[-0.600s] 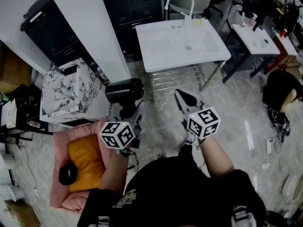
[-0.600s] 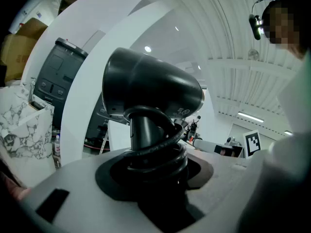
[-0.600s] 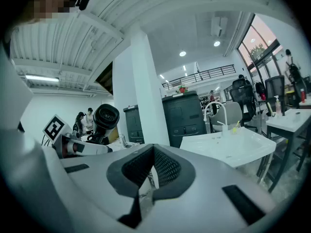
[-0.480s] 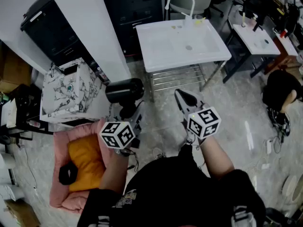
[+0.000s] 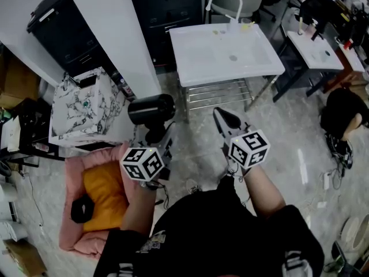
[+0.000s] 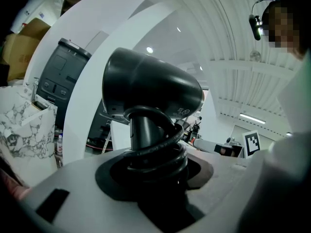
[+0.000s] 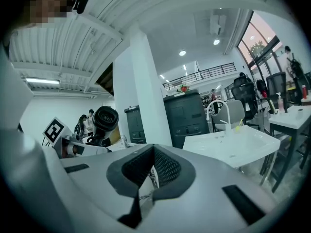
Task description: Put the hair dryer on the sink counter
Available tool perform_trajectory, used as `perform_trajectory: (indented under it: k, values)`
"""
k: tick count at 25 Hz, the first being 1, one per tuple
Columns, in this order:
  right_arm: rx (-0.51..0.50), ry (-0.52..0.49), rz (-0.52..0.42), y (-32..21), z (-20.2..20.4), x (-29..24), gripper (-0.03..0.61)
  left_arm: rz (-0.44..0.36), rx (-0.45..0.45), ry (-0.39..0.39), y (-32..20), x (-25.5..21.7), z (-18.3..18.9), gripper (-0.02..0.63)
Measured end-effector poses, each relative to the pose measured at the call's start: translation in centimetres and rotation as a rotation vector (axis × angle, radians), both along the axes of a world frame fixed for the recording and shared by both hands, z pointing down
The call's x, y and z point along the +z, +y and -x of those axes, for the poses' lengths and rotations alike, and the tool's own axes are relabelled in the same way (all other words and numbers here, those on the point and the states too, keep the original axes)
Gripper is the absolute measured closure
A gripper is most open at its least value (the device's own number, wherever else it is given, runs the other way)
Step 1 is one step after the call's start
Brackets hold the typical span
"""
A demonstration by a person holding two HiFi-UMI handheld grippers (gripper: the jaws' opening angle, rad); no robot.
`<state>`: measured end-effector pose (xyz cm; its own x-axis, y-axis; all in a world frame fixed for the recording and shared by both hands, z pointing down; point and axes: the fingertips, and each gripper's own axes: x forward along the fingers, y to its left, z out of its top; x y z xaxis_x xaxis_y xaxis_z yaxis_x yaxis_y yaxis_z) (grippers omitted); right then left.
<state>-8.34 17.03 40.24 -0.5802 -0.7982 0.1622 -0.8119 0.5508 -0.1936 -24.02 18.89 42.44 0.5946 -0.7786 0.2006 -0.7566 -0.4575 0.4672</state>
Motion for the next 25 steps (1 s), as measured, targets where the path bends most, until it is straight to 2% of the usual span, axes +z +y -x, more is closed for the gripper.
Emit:
perform_trajectory:
  k: [15, 20, 25]
  values:
    - [-0.01, -0.004, 0.004, -2.0, -1.1, -0.5, 0.58, 0.017, -0.013, 0.013, -1.8, 0.0, -0.8, 0.416]
    - [-0.017, -0.022, 0.018, -4.8, -2.9, 0.3, 0.58, 0.039, -0.032, 0.0, -3.9, 0.9, -2.2, 0.416]
    - [-0.04, -0.042, 0.015, -9.3, -6.0, 0.3, 0.58, 0.048, -0.061, -0.012, -7.4, 1.1, -5.1, 0.416]
